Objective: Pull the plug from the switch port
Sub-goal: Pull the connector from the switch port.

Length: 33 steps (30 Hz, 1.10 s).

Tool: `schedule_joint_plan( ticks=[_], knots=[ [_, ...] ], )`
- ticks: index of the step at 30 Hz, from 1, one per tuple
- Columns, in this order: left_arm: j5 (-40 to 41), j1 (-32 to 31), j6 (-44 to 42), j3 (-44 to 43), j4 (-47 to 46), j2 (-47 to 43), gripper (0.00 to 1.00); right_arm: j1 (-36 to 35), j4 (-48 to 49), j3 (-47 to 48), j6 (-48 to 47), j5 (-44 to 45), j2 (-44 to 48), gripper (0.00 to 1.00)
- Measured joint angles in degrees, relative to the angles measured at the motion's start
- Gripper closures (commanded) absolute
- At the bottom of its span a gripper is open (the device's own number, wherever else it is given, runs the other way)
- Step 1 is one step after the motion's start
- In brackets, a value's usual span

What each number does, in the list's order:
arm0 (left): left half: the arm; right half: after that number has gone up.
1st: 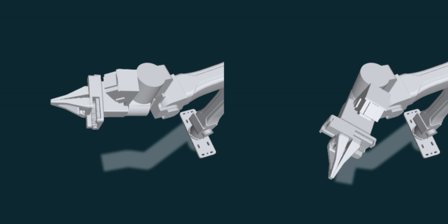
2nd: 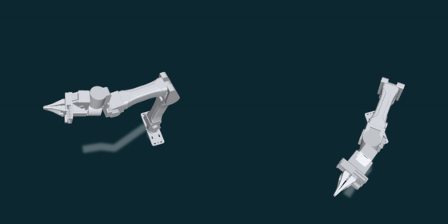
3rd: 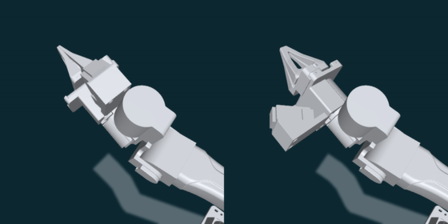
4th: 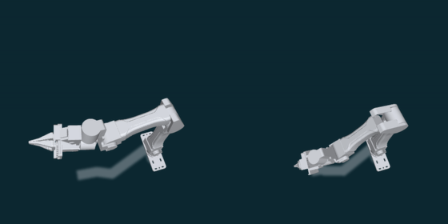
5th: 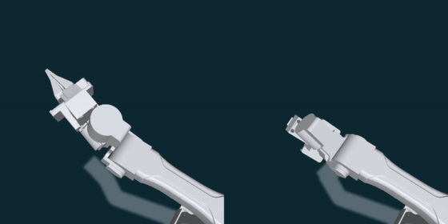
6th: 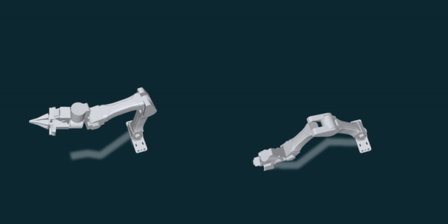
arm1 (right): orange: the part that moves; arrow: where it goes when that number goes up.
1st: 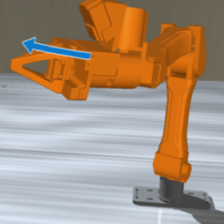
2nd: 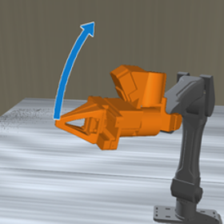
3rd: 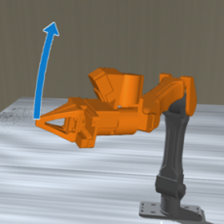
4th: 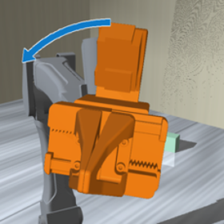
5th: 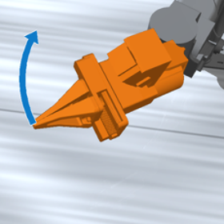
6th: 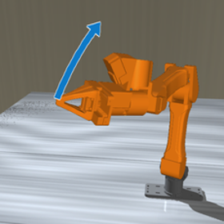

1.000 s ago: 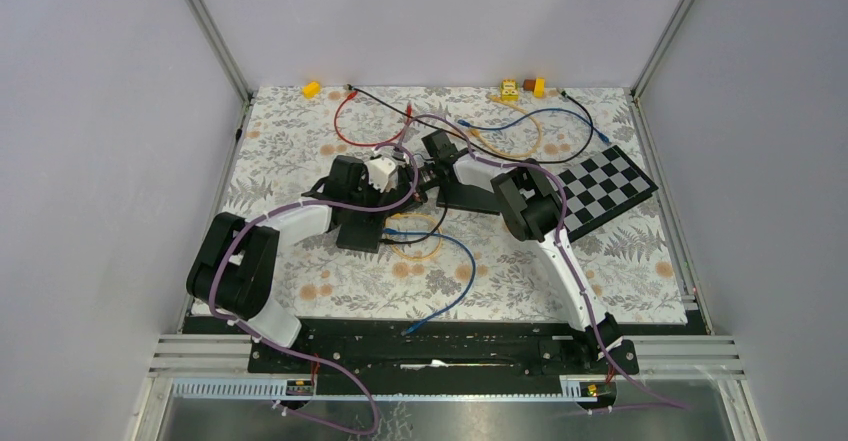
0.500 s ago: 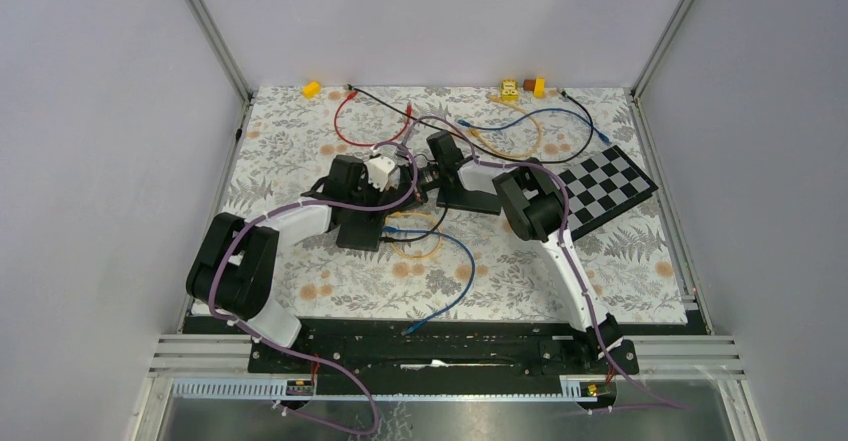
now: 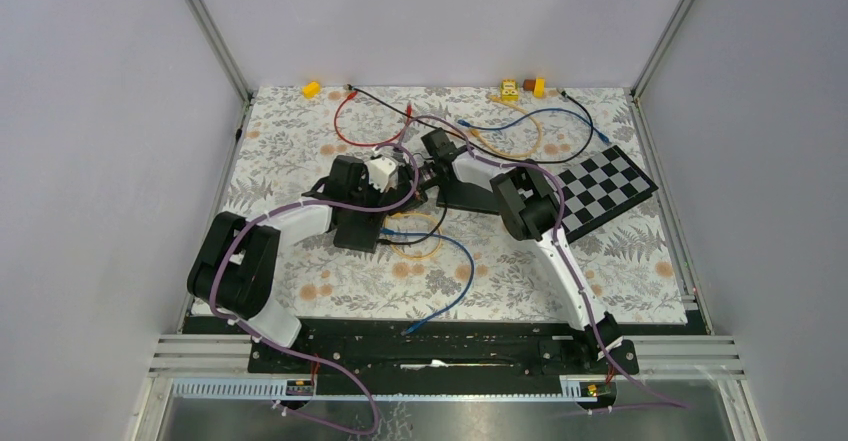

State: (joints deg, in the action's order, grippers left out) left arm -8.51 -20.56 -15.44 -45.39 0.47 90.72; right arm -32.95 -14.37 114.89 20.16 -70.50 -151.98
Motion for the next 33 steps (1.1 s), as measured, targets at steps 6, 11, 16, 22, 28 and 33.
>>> schedule_joint_plan(
  ticks=[6,11,16,22,28,33],
  knots=[
    [0.0,0.0,-0.2,0.0,-0.1,0.1,0.28,-0.1,3.5,-3.4,-1.2,1.1,1.7,1.00],
    [0.3,0.0,-0.2,0.0,-0.3,0.2,0.28,-0.1,8.4,-7.1,-1.0,2.1,3.6,1.00],
    [0.5,0.0,-0.2,0.0,-0.4,0.2,0.27,0.0,7.0,-7.4,-3.5,2.6,4.2,1.00],
    [0.7,0.0,-0.1,0.0,-0.5,0.2,0.27,1.7,1.0,-7.3,-7.7,4.2,5.1,1.00],
    [0.4,0.4,-0.1,0.0,-0.5,0.2,0.19,4.5,-3.7,-5.3,-10.8,7.8,5.9,1.00],
    [-1.6,2.1,0.2,0.0,-0.3,0.0,0.07,6.5,-5.5,-3.1,-10.0,10.2,7.9,1.00]
  ],
)
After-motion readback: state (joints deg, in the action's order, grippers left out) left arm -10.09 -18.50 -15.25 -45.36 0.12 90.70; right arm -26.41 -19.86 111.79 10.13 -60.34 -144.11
